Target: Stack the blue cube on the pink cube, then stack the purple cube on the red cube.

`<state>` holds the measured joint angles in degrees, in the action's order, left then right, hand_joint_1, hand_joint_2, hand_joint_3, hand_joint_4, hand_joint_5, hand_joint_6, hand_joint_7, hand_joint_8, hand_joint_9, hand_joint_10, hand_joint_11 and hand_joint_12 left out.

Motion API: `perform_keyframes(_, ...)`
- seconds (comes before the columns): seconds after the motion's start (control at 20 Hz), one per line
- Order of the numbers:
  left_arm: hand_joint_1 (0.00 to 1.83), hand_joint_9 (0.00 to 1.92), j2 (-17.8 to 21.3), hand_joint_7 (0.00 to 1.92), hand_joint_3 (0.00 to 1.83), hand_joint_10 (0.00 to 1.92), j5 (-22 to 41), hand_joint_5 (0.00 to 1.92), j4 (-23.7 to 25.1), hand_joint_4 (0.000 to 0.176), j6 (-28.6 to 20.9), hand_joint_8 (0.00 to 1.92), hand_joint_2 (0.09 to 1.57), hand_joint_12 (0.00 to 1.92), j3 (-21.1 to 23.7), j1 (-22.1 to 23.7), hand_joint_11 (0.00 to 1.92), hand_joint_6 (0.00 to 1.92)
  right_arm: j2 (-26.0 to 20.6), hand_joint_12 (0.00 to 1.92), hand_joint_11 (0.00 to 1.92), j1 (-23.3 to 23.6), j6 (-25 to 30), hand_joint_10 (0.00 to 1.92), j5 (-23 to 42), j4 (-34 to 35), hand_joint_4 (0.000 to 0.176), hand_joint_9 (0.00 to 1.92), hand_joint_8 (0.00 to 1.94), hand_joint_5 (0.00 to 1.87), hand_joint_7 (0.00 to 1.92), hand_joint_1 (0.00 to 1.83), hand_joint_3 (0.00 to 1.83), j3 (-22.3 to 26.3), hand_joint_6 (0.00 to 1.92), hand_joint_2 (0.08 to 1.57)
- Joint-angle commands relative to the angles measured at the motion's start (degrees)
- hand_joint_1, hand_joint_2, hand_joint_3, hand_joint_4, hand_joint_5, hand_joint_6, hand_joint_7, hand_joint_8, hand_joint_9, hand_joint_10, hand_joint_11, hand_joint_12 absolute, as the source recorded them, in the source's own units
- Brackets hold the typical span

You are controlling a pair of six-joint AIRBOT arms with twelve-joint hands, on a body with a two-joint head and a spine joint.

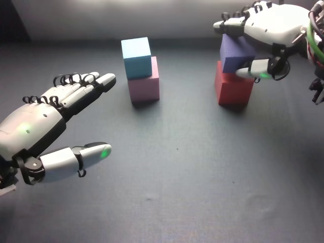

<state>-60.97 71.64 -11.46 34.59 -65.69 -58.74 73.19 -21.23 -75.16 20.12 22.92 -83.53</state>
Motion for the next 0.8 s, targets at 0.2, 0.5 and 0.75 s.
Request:
perform_keyframes(0.2, 0.5, 0.0, -0.14, 0.0, 0.0, 0.0, 7.7, 0.0, -0.13, 0.176, -0.39, 0.0, 1.25, 0.0, -0.02, 0.25, 0.0, 0.0, -0.39, 1.32, 0.0, 1.16, -0.13, 0.49, 6.49, -0.19, 0.013, 0.06, 0.0, 0.01, 0.1, 0.84, 0.0, 0.4, 0.0, 1.3)
perform_keyframes(0.5, 0.53, 0.0, -0.07, 0.0, 0.0, 0.0, 7.87, 0.0, -0.34, 0.176, -0.39, 0.0, 1.25, 0.0, 0.14, 0.02, 0.0, 0.0, -0.4, 1.2, 0.0, 1.16, -0.13, 0.46, 6.59, -0.19, 0.045, 0.0, 0.0, 0.0, 0.04, 0.83, 0.0, 0.9, 0.0, 1.3)
perform_keyframes(0.75, 0.51, 0.0, 0.25, 0.0, 0.0, 0.0, 8.14, 0.0, -0.54, 0.176, -0.39, 0.0, 1.25, 0.0, 0.56, -0.18, 0.0, 0.0, -3.45, 0.54, 0.0, 0.06, -0.13, 0.0, 9.56, -0.23, 0.093, 0.0, 0.0, 0.0, 0.0, 0.71, 0.0, 4.61, 0.0, 1.22)
